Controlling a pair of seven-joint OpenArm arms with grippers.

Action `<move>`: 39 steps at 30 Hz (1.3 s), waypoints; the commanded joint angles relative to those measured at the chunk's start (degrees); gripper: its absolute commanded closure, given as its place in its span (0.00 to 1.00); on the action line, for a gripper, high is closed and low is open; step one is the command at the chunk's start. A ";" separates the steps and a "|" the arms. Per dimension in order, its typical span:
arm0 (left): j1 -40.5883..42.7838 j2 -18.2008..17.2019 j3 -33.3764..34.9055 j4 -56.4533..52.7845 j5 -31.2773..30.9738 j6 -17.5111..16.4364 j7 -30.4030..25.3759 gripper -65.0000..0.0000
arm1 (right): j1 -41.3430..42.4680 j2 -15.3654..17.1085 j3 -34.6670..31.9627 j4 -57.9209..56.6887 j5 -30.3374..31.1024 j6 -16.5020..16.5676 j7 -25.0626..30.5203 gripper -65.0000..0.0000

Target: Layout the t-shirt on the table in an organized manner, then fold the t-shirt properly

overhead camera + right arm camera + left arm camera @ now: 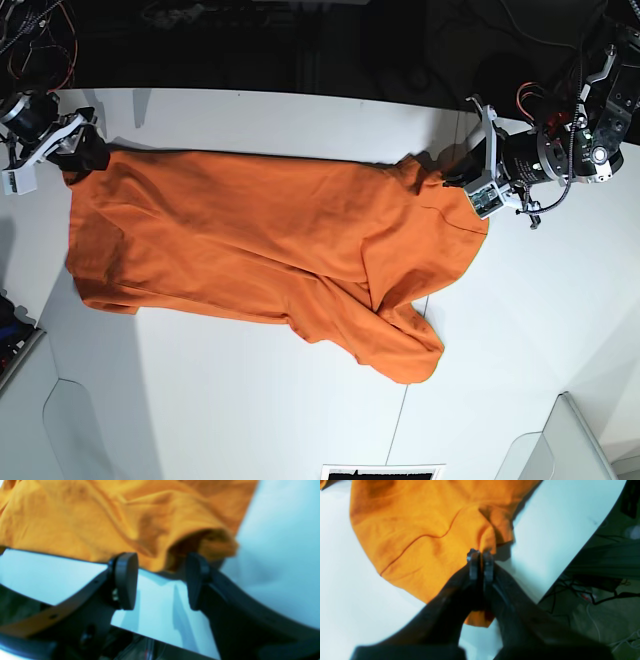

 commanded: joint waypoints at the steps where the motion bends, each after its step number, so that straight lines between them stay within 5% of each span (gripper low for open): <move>1: -0.52 -0.96 -1.09 0.79 -0.68 -0.02 -0.74 0.81 | 0.61 0.98 1.42 1.75 1.27 0.22 2.45 0.53; 11: -0.52 1.14 -10.34 0.85 -9.64 0.50 -0.72 0.76 | 8.00 1.01 7.30 1.33 -4.96 -2.21 12.61 0.53; 17: -0.50 4.42 -10.27 0.83 -10.03 -0.33 -0.28 0.76 | 18.16 1.95 -0.59 -11.52 -13.62 -3.93 14.47 0.53; 22: -0.28 5.05 -10.27 0.02 -9.84 -0.31 0.17 0.69 | 25.16 4.31 -8.98 -25.99 -23.04 -10.12 18.86 0.53; 26: -0.22 5.05 -10.27 -1.88 -8.50 -0.28 0.57 0.54 | 26.08 6.27 -10.10 -29.99 -23.32 -10.97 16.50 0.53; 33: -0.17 5.07 -10.27 -4.85 -8.39 -0.28 0.55 0.54 | 24.44 7.52 -2.08 -27.47 -17.79 -8.76 16.06 0.53; 39: 0.17 5.77 -10.25 -6.36 -10.97 -2.03 0.50 0.54 | 24.72 7.48 -5.77 -28.35 -17.33 -8.79 18.88 0.53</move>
